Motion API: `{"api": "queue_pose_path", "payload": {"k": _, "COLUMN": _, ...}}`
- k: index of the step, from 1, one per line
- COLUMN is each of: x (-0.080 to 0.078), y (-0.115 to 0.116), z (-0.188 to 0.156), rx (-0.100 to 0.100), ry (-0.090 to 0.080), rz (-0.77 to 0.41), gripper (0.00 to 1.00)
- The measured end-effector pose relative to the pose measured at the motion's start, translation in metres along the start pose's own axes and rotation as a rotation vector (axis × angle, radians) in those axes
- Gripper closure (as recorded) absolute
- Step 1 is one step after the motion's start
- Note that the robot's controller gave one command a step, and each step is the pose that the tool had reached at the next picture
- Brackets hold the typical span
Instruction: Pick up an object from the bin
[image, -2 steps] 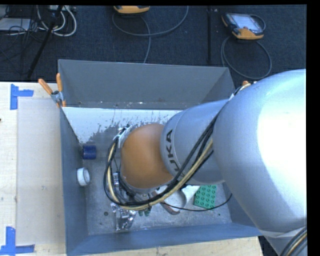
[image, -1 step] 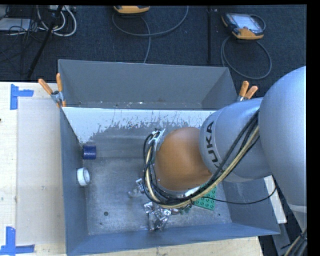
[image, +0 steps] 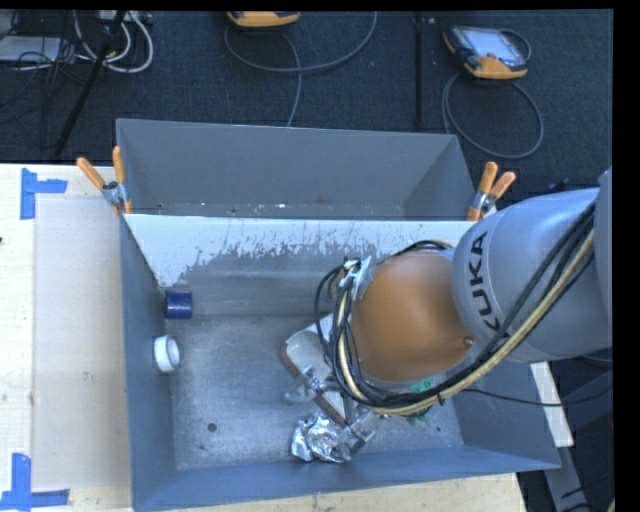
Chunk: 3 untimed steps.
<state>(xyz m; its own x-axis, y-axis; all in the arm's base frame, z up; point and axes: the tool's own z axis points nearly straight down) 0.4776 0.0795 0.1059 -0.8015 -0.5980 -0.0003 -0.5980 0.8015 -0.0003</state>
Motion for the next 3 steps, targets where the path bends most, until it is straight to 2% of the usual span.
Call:
{"api": "queue_pose_path", "payload": {"k": 1, "x": -0.005, "y": -0.016, "z": 0.032, "rx": 0.0, "ry": -0.006, "rz": -0.191, "gripper": 0.0}}
{"api": "queue_pose_path", "payload": {"k": 2, "x": -0.005, "y": -0.018, "z": 0.031, "rx": 0.002, "ry": -0.006, "rz": -0.187, "gripper": 1.0}}
{"api": "queue_pose_path", "payload": {"k": 3, "x": -0.016, "y": -0.02, "z": -0.103, "rx": 0.003, "ry": -0.007, "rz": -0.191, "gripper": 1.0}}
